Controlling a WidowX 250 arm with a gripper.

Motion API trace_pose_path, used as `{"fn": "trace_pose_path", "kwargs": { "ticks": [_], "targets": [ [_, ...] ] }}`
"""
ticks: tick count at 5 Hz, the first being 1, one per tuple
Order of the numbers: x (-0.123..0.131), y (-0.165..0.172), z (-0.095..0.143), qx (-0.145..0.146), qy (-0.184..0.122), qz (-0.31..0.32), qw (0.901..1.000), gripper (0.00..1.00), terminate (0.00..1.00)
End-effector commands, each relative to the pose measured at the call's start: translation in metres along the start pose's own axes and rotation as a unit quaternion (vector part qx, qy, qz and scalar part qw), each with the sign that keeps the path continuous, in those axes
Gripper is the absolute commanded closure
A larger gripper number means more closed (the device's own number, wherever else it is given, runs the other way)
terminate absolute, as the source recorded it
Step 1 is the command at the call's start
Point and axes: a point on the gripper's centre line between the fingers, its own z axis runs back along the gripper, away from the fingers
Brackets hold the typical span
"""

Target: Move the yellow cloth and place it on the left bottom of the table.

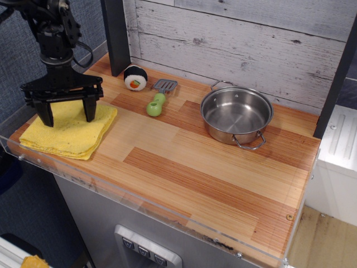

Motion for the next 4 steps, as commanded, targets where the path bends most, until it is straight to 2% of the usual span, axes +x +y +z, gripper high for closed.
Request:
{"fn": "trace_pose_path", "kwargs": {
  "ticks": [1, 3, 4],
  "targets": [
    [-0.008, -0.001, 0.065, -0.033, -0.067, 0.005, 0.9972, 0.0, 0.0],
    [-0.02, 0.002, 0.112, -0.052, -0.11, 0.009, 0.9925, 0.0, 0.0],
    [-0.02, 0.002, 0.112, -0.052, -0.11, 0.009, 0.9925, 0.0, 0.0]
  ]
}}
